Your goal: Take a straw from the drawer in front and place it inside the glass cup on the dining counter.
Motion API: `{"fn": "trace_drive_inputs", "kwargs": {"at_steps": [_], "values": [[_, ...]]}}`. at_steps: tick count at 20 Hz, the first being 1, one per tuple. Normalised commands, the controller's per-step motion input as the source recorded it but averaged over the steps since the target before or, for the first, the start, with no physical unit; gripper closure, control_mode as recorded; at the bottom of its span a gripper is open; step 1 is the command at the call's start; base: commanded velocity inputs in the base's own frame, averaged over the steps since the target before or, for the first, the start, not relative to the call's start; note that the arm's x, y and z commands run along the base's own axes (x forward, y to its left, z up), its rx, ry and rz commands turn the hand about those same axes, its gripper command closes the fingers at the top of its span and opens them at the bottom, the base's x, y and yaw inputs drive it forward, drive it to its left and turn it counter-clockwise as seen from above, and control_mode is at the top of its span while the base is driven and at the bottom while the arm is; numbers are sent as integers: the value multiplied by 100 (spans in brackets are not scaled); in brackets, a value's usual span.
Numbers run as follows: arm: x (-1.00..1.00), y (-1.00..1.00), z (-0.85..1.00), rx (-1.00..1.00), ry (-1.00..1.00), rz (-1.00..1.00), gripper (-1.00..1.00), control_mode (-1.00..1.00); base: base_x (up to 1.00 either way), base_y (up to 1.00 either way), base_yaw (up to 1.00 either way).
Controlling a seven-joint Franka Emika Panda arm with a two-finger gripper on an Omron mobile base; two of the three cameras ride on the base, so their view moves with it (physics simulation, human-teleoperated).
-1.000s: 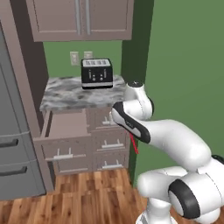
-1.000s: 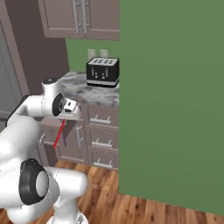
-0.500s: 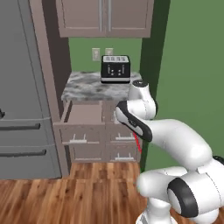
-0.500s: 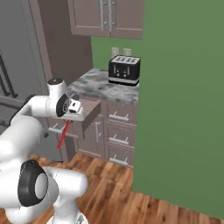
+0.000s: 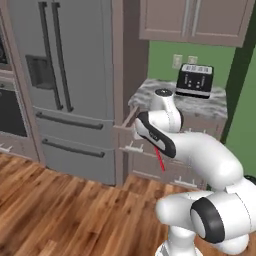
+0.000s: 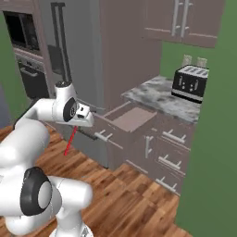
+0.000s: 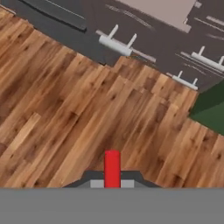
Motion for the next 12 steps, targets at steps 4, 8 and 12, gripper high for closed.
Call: {"fn": "trace_drive_inputs", "kwargs": {"at_steps": [4, 8, 12], "values": [[0, 0, 0, 0, 0, 0, 100, 100, -2, 0, 62], [0, 0, 0, 0, 0, 0, 100, 100, -1, 0, 60], [0, 0, 0, 0, 0, 0, 100, 100, 0, 0, 59]]}}
